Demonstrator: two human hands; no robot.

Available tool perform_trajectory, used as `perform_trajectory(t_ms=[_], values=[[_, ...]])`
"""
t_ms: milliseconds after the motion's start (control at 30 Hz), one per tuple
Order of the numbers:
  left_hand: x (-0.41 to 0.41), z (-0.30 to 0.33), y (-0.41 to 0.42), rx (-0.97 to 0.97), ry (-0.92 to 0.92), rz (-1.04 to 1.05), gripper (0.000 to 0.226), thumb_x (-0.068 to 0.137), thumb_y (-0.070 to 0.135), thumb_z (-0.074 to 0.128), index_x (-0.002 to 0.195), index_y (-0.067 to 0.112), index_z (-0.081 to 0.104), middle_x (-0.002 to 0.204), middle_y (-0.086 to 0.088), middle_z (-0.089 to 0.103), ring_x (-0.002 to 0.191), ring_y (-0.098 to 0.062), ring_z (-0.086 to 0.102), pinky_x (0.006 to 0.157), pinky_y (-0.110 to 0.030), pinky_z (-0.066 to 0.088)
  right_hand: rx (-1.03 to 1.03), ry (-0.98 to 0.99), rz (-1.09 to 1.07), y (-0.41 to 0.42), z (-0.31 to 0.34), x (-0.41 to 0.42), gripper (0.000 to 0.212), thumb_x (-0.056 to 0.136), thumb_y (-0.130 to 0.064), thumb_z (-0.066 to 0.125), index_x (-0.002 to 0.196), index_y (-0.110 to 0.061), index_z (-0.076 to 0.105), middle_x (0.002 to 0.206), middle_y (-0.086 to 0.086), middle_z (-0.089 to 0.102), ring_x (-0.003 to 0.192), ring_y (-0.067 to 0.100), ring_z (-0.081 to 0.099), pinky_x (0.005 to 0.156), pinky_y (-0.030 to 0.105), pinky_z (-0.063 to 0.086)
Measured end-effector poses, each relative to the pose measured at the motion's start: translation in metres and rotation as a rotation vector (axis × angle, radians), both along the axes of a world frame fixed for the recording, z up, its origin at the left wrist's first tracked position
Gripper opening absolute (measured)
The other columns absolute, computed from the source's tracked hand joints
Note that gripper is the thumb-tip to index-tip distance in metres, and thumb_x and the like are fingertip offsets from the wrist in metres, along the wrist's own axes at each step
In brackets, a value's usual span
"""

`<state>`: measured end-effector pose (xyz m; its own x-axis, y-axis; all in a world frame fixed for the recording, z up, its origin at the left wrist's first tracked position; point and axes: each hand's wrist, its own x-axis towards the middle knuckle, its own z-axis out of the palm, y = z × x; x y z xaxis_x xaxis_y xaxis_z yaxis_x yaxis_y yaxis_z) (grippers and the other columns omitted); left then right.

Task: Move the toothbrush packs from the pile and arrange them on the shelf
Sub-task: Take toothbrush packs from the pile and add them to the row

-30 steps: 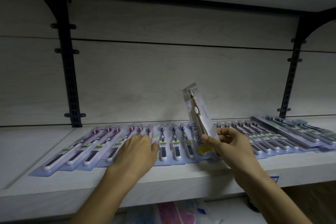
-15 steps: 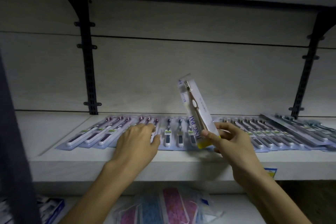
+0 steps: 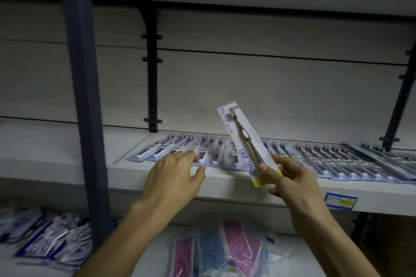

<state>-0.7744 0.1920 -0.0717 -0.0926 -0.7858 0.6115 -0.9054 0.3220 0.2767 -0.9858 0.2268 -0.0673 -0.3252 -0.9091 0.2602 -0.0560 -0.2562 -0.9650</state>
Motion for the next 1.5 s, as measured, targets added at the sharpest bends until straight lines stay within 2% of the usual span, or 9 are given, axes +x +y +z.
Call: perform_trajectory(t_ms=[133, 333, 533, 733, 800, 933, 1167, 1333, 1500], values=[[0.040, -0.004, 0.024, 0.023, 0.008, -0.004, 0.034, 0.092, 0.045, 0.047, 0.121, 0.029, 0.056, 0.119, 0.008, 0.062, 0.111, -0.015, 0.055, 0.083, -0.029, 0.046, 0.024, -0.025, 0.017, 0.026, 0.000, 0.035, 0.032, 0.081, -0.012, 0.072, 0.111, -0.012, 0.061, 0.086, 0.006, 0.072, 0.082, 0.023, 0.068, 0.065, 0.029, 0.050], [0.129, -0.009, 0.069, 0.005, 0.008, -0.010, 0.036, 0.093, 0.044, 0.048, 0.122, 0.026, 0.057, 0.120, 0.007, 0.062, 0.111, -0.014, 0.056, 0.087, -0.028, 0.045, 0.019, -0.070, 0.048, 0.073, -0.008, 0.121, 0.029, 0.081, -0.008, 0.071, 0.108, -0.008, 0.059, 0.080, 0.005, 0.073, 0.058, 0.005, 0.067, 0.062, 0.027, 0.046], [0.219, -0.014, 0.106, 0.037, 0.003, -0.005, 0.031, 0.093, 0.042, 0.049, 0.115, 0.023, 0.059, 0.111, 0.004, 0.064, 0.101, -0.016, 0.058, 0.080, -0.029, 0.048, 0.026, -0.067, 0.121, 0.113, -0.016, 0.212, 0.032, 0.079, -0.012, 0.072, 0.107, -0.010, 0.060, 0.085, 0.007, 0.075, 0.076, 0.017, 0.072, 0.067, 0.031, 0.050], [0.287, -0.020, 0.125, 0.048, -0.022, 0.034, 0.034, 0.094, 0.042, 0.048, 0.119, 0.022, 0.059, 0.117, 0.004, 0.064, 0.107, -0.016, 0.058, 0.082, -0.029, 0.046, 0.002, -0.045, 0.174, 0.134, -0.011, 0.288, 0.029, 0.080, -0.013, 0.072, 0.106, -0.012, 0.059, 0.084, 0.005, 0.075, 0.080, 0.021, 0.072, 0.065, 0.028, 0.049], [0.305, -0.018, 0.125, 0.040, -0.014, 0.049, 0.033, 0.094, 0.042, 0.049, 0.118, 0.021, 0.060, 0.116, 0.004, 0.065, 0.106, -0.017, 0.059, 0.081, -0.029, 0.046, -0.010, -0.040, 0.205, 0.135, -0.008, 0.309, 0.028, 0.081, -0.010, 0.071, 0.105, -0.011, 0.059, 0.082, 0.005, 0.075, 0.073, 0.016, 0.072, 0.061, 0.023, 0.051], [0.332, -0.014, 0.116, 0.029, 0.005, 0.070, 0.032, 0.093, 0.041, 0.050, 0.116, 0.021, 0.061, 0.115, 0.003, 0.066, 0.105, -0.019, 0.059, 0.078, -0.029, 0.045, -0.013, -0.027, 0.248, 0.123, -0.006, 0.343, 0.028, 0.080, -0.009, 0.072, 0.105, -0.010, 0.059, 0.084, 0.005, 0.074, 0.066, 0.010, 0.071, 0.052, 0.012, 0.047], [0.375, -0.010, 0.075, 0.008, -0.007, 0.082, 0.027, 0.092, 0.037, 0.052, 0.110, 0.020, 0.063, 0.108, 0.001, 0.067, 0.099, -0.018, 0.060, 0.073, -0.027, 0.043, -0.034, 0.054, 0.222, 0.066, -0.005, 0.392, 0.030, 0.079, -0.017, 0.074, 0.104, -0.017, 0.058, 0.089, 0.001, 0.072, 0.072, 0.003, 0.069, 0.054, 0.011, 0.048], [0.401, -0.001, 0.023, -0.002, -0.014, 0.091, 0.029, 0.093, 0.037, 0.050, 0.114, 0.021, 0.062, 0.109, 0.001, 0.066, 0.099, -0.018, 0.059, 0.077, -0.030, 0.048, -0.069, 0.194, 0.113, 0.005, -0.004, 0.426, 0.030, 0.077, -0.026, 0.077, 0.102, -0.022, 0.061, 0.087, -0.005, 0.073, 0.076, 0.003, 0.069, 0.062, 0.020, 0.050], [0.417, 0.009, -0.030, -0.013, -0.011, 0.073, 0.033, 0.094, 0.038, 0.047, 0.121, 0.023, 0.059, 0.116, 0.005, 0.064, 0.103, -0.016, 0.058, 0.078, -0.029, 0.046, -0.068, 0.287, 0.042, -0.046, 0.000, 0.442, 0.026, 0.079, -0.026, 0.076, 0.088, -0.034, 0.053, 0.070, -0.014, 0.065, 0.062, -0.006, 0.065, 0.048, 0.011, 0.046]])
